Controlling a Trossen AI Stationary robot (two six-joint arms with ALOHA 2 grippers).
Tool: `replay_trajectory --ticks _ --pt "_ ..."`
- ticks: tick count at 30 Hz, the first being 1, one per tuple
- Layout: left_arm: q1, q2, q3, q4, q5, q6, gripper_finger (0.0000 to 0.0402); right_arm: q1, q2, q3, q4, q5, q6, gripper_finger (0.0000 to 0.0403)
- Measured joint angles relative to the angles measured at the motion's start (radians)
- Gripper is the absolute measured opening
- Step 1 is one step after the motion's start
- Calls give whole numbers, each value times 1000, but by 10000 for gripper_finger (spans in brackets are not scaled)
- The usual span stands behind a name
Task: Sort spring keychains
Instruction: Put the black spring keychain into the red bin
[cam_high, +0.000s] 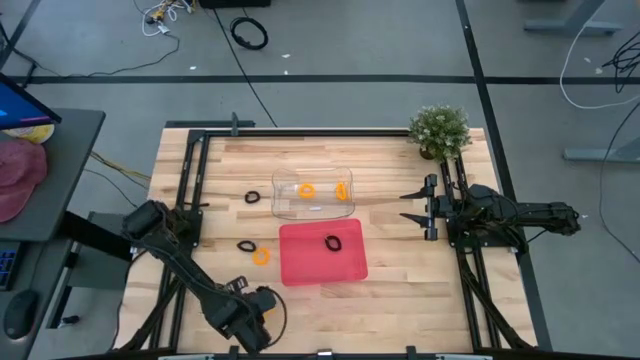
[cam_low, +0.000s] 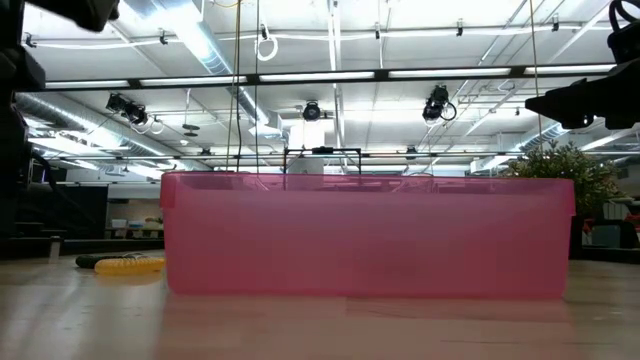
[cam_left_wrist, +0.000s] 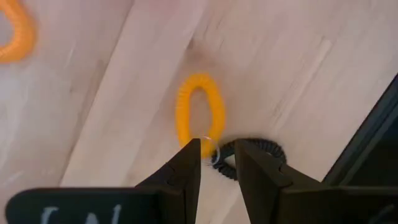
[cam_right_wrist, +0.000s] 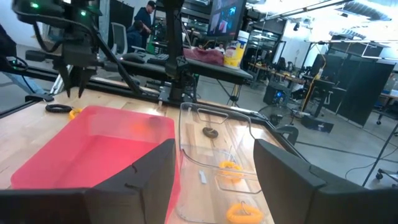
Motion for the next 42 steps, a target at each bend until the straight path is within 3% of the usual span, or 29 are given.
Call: replay_trajectory --ticks 9,17,28,42 --pt "11 116 163 -13 13 -137 103 0 0 0 0 0 0 222" --pt "-23 124 103 5 114 -238 103 0 0 0 0 0 0 222" --pt "-34 127 103 64 68 -271 103 0 0 0 0 0 0 222" --pt "-28 216 108 103 109 -262 103 0 0 0 0 0 0 222"
